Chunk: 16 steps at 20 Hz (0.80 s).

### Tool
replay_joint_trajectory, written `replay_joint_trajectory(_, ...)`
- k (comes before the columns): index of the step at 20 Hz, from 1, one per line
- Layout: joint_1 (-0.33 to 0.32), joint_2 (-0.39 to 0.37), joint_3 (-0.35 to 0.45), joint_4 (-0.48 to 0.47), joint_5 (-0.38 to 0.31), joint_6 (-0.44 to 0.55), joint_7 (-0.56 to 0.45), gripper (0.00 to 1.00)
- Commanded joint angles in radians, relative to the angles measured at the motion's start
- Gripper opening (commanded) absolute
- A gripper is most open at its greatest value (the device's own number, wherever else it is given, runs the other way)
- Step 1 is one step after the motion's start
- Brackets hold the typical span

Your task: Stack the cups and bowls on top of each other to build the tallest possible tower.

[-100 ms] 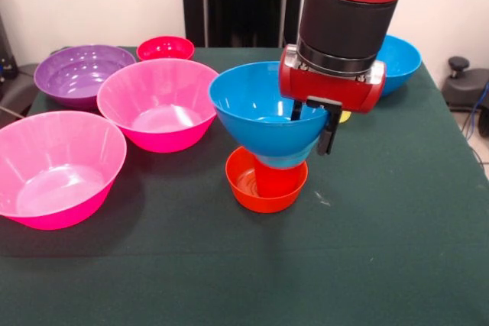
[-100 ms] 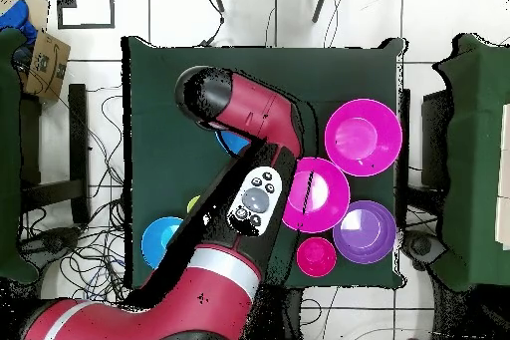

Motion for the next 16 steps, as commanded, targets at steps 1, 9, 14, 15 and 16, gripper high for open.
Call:
replay_joint_trajectory(1,-0.007,0.011,0.128,0.044,-0.067,-0.002,0.1,0.0)
replay_joint_trajectory(9,-0.01,0.019,0.123,0.018,-0.068,0.05,0.109,0.0)
replay_joint_trajectory(14,-0.012,0.03,0.116,-0.004,-0.069,0.087,0.118,0.0)
replay_joint_trajectory(15,-0.013,0.031,0.115,-0.006,-0.069,0.09,0.12,0.0)
replay_joint_trajectory(16,-0.013,0.032,0.115,-0.007,-0.068,0.094,0.121,0.0)
